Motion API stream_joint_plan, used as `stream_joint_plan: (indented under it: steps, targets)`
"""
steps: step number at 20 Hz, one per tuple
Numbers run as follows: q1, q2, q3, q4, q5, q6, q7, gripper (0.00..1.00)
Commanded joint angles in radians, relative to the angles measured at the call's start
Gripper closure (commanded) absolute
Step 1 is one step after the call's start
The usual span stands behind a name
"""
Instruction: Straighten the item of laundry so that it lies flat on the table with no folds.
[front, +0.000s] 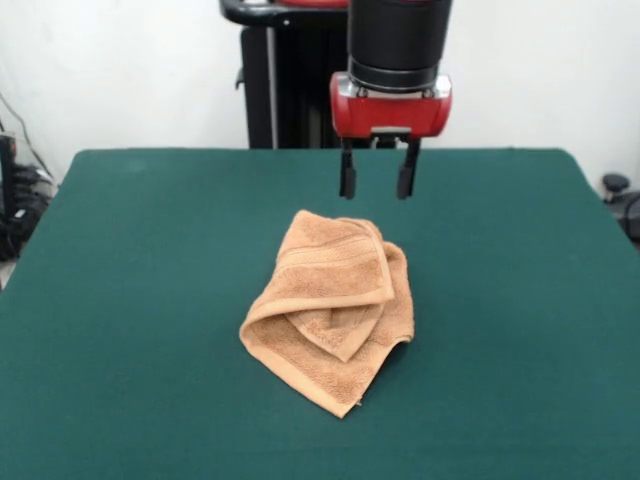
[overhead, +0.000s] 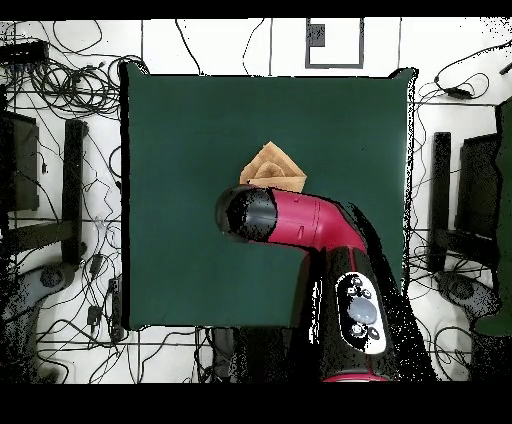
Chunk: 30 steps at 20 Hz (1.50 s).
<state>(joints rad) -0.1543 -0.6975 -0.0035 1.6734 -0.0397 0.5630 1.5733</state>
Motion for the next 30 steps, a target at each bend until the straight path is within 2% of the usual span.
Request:
stream_joint_plan:
  steps: [1, 9, 18, 30]
  targets:
    - [0.038, 0.038, 0.082, -0.075, -0.031, 0.091, 0.049, 0.00]
    - [0.049, 0.052, 0.079, -0.097, -0.030, 0.102, 0.051, 0.00]
    - [0.042, 0.070, 0.083, -0.069, -0.041, 0.049, 0.046, 0.00]
    - [0.036, 0.168, 0.089, -0.153, -0.046, 0.021, 0.038, 0.00]
